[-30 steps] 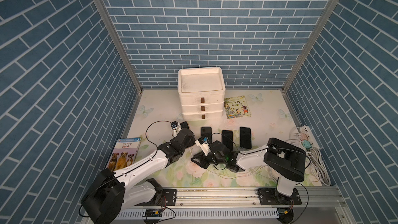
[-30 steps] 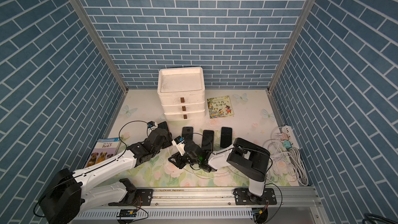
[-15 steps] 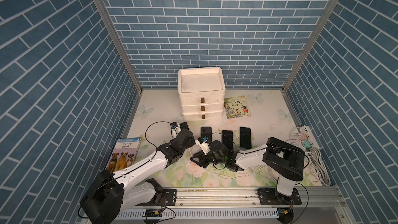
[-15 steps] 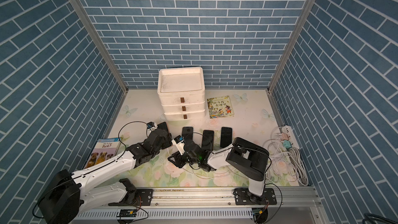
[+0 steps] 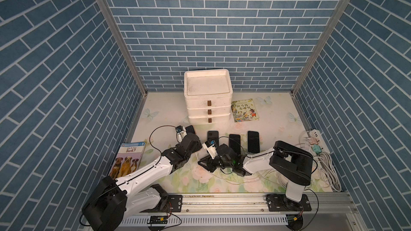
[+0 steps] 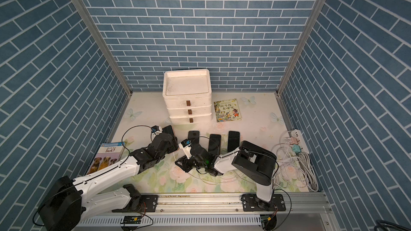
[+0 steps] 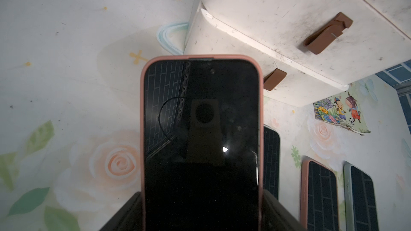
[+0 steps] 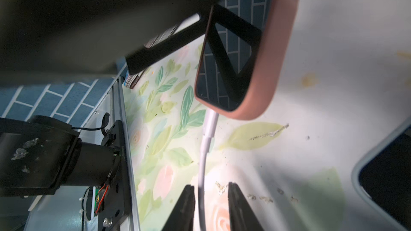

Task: Unplug the charging cable from the phone
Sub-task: Remove the charging cable from the phone.

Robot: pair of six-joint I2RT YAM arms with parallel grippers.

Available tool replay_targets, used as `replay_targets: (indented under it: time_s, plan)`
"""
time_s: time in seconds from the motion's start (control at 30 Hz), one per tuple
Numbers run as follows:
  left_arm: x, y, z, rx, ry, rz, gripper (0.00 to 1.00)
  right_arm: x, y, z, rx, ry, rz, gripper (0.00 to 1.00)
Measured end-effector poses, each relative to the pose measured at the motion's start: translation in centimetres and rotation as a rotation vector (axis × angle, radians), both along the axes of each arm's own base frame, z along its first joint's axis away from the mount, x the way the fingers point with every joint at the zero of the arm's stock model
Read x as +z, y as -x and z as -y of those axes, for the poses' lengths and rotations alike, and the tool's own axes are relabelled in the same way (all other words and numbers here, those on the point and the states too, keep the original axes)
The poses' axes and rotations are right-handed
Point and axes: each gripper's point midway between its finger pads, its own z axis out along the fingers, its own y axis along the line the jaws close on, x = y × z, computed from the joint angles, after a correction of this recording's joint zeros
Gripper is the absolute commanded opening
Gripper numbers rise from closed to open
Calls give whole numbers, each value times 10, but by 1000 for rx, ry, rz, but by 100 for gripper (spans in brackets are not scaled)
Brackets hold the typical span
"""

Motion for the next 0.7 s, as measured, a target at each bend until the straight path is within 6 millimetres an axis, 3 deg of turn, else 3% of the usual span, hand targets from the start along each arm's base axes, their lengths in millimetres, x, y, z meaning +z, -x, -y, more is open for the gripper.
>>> replay_targets:
  time_s: [0.43,0.6,0.7]
  plan:
    - [1,0,0,4,9,5,0,0,2,0,7,-3,-5,21]
    - [4,0,0,4,15,12,0,0,1,0,7,-3,-4,13]
    - [5,0,0,5,17,15,0,0,1,0,7,-3,-3,2]
